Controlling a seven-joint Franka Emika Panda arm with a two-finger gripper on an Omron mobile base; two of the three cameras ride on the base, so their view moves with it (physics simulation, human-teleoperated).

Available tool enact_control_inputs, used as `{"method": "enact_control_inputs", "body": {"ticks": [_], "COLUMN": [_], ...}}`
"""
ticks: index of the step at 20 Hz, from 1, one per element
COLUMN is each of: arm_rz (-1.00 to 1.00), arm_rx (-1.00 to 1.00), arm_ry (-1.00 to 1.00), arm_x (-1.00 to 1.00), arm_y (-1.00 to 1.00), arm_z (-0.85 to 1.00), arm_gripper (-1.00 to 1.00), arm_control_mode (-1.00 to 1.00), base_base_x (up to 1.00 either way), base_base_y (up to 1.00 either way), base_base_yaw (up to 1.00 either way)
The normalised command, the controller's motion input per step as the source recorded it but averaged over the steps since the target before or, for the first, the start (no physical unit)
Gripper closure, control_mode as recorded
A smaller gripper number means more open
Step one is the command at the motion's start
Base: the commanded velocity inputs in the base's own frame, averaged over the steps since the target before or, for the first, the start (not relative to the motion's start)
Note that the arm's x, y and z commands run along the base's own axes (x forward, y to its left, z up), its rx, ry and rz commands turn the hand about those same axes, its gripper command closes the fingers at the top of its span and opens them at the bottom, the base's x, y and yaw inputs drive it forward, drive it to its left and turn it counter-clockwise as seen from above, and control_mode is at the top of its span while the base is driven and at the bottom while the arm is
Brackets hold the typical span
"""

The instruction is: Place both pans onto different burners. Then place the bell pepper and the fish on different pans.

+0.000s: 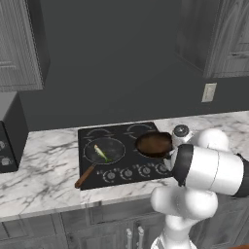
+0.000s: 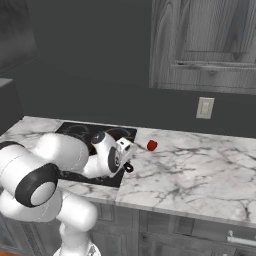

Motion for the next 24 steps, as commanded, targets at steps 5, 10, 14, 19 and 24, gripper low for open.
{"method": "enact_control_inputs", "body": {"ticks": [5, 10, 14, 19, 24], "arm_rz": [0.02, 0.09, 0.13, 0.17, 0.13], "arm_rx": [-0.11, -0.03, -0.02, 0.0, 0.0], "arm_ry": [0.11, 0.02, 0.0, 0.0, 0.0], "arm_x": [0.33, 0.18, 0.03, 0.0, 0.0], "arm_y": [0.05, 0.01, 0.06, 0.17, 0.28], "arm_z": [-0.39, -0.26, -0.15, -0.04, -0.05], "arm_gripper": [1.0, 1.0, 1.0, 1.0, 1.0], "arm_control_mode": [-1.0, -1.0, -1.0, -1.0, -1.0], "base_base_x": [0.0, 0.0, 0.0, 0.0, 0.0], "base_base_y": [0.0, 0.0, 0.0, 0.0, 0.0], "base_base_yaw": [0.0, 0.0, 0.0, 0.0, 0.0]}}
